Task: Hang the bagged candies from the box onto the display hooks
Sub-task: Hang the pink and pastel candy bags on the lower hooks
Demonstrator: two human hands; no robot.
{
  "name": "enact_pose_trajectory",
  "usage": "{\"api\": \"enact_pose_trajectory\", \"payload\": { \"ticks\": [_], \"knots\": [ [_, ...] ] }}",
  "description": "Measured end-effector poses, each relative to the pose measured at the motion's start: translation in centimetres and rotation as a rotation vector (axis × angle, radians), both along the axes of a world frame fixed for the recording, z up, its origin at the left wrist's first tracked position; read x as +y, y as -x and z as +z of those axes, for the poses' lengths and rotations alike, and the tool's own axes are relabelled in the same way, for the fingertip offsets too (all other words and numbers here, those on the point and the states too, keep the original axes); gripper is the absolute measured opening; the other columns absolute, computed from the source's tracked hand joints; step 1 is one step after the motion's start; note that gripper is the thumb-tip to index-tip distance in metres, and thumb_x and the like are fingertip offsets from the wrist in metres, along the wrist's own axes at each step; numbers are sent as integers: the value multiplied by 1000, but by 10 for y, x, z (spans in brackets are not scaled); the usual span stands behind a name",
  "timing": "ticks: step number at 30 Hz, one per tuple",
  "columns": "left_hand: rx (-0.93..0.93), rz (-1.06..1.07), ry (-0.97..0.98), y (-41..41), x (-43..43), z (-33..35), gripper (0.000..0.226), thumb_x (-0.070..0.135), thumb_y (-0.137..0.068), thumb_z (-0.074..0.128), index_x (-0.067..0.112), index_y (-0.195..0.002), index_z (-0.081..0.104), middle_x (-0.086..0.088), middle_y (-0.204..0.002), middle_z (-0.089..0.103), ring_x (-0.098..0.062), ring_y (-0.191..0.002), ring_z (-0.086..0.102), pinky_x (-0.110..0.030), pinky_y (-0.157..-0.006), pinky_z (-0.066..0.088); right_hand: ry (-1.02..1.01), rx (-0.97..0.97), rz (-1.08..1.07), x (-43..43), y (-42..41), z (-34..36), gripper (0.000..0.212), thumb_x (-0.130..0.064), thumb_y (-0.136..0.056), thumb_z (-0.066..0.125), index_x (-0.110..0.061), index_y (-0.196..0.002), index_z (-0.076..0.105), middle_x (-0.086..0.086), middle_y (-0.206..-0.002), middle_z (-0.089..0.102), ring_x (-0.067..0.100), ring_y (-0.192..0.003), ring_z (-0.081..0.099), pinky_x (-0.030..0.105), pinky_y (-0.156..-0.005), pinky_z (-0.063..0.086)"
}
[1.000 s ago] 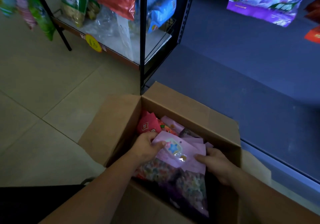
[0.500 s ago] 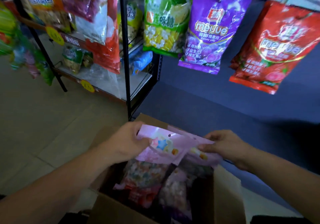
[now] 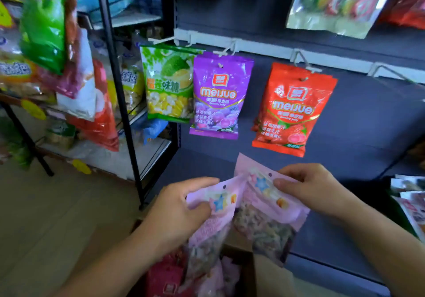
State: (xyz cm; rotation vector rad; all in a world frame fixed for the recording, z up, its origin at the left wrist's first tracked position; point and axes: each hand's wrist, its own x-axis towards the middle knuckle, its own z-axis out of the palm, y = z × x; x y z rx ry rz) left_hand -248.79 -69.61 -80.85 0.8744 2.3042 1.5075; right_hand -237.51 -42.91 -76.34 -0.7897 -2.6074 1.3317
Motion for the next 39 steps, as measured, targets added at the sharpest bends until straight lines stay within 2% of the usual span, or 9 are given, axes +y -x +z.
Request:
{"api": "enact_pose_trajectory", "payload": {
  "ticks": [3,9,13,18,21,27,31,36,39],
  "knots": [
    [31,-18,-2,-10,32,23,33,13,-82,77,43,-98,77,26,-103,74,5,-101,68,-26,-92,54,-56,10,-66,26,-17,19,13,-20,-89,73,-23,-78,81,3,-74,76,11,-67,65,36,-70,57],
    [167,-111,25,-24,93,70,24,9,-82,75,33,-83,72,13,-83,74,-10,-80,69,-36,-80,54,-99,201,-171,74,-52,52,11,-17,-86,76,-16,-75,79,12,-69,71,12,-57,56,24,-56,47],
    [257,-168,48,-28,135,103,24,7,-80,75,30,-76,69,6,-70,72,-12,-67,67,-41,-70,54,12,385,-284,102,-69,74,7,-16,-80,84,-16,-75,80,12,-63,67,17,-52,58,29,-52,49],
    [492,-210,86,-43,187,143,39,17,-81,66,46,-106,64,21,-84,70,-4,-80,67,-34,-78,56,-38,525,-344,120,-87,99,12,-17,-80,85,-16,-70,79,-6,-53,60,9,-50,50,20,-47,40],
    [597,-251,105,-47,215,170,21,23,-86,66,35,-101,74,25,-92,73,2,-91,67,-31,-85,55,-59,572,-364,128,-92,116,15,-17,-79,86,-8,-70,76,-2,-52,56,11,-48,47,21,-46,38],
    [563,-268,24,-48,261,198,5,30,-81,79,25,-79,79,14,-69,71,1,-69,64,-30,-71,54,-6,599,-455,154,-89,132,20,-23,-75,90,-9,-70,76,0,-50,56,15,-39,44,21,-43,37],
    [469,-311,54,-47,280,195,8,33,-86,75,30,-78,77,10,-78,74,-6,-72,70,-39,-77,59,-26,612,-479,174,-90,129,17,-22,-76,89,-13,-67,78,1,-60,70,16,-49,55,27,-51,44],
    [431,-344,56,-47,291,194,9,29,-91,72,29,-90,81,16,-93,76,-2,-88,70,-35,-88,58,-6,666,-453,182,-90,127,19,-18,-79,87,-11,-65,77,-2,-53,64,14,-47,49,26,-52,40],
    [413,-339,39,-45,292,192,9,30,-90,73,28,-86,80,12,-86,77,-3,-81,71,-35,-83,59,2,681,-452,186,-94,128,15,-18,-81,84,-11,-69,79,16,-62,70,19,-52,55,30,-55,45]
  ]
}}
